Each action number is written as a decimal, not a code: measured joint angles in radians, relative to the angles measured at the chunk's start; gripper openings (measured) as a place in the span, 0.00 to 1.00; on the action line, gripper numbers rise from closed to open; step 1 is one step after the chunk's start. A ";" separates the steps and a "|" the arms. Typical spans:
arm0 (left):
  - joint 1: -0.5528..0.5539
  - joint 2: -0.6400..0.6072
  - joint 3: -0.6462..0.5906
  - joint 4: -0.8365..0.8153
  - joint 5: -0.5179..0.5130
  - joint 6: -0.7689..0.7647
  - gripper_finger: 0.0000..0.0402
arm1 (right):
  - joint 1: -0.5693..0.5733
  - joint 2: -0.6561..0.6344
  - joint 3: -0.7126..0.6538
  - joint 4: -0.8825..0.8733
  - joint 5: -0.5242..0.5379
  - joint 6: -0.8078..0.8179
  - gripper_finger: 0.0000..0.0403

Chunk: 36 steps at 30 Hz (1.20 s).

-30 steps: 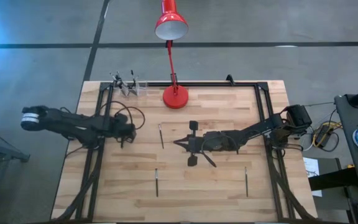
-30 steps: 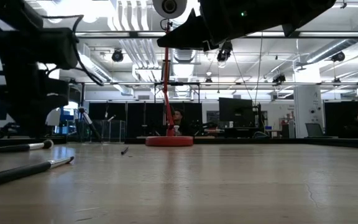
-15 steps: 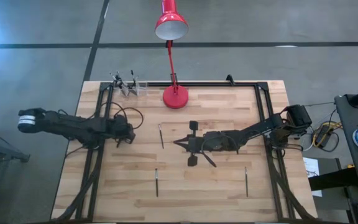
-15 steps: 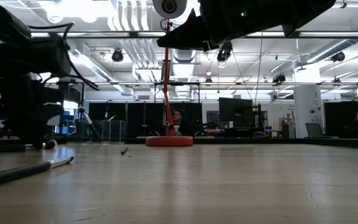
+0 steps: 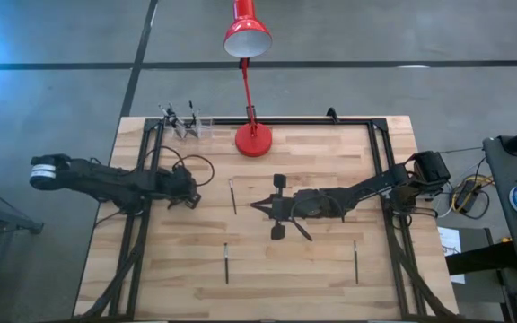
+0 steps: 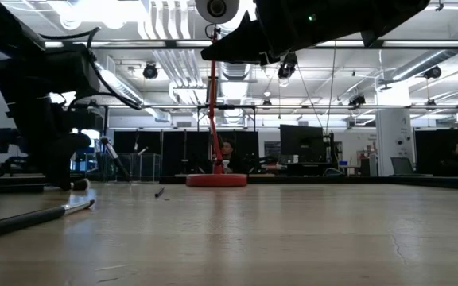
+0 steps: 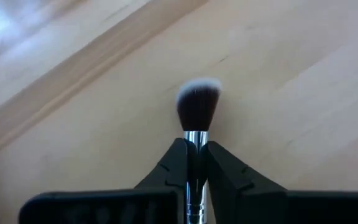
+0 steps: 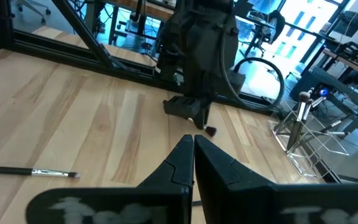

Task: Pick & Place Makeup Supplies
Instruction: Put the makeup brush into the transparent organizer

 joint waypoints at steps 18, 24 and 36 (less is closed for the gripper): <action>0.000 -0.075 0.047 0.292 -0.042 0.218 0.07 | 0.000 0.000 0.000 -0.005 0.000 0.000 0.02; 0.000 -0.136 0.046 0.442 -0.046 0.291 0.07 | 0.000 0.000 0.000 -0.005 0.000 0.000 0.02; 0.008 -0.157 -0.014 0.911 -0.167 0.535 0.07 | 0.000 0.000 0.000 -0.005 0.000 0.000 0.02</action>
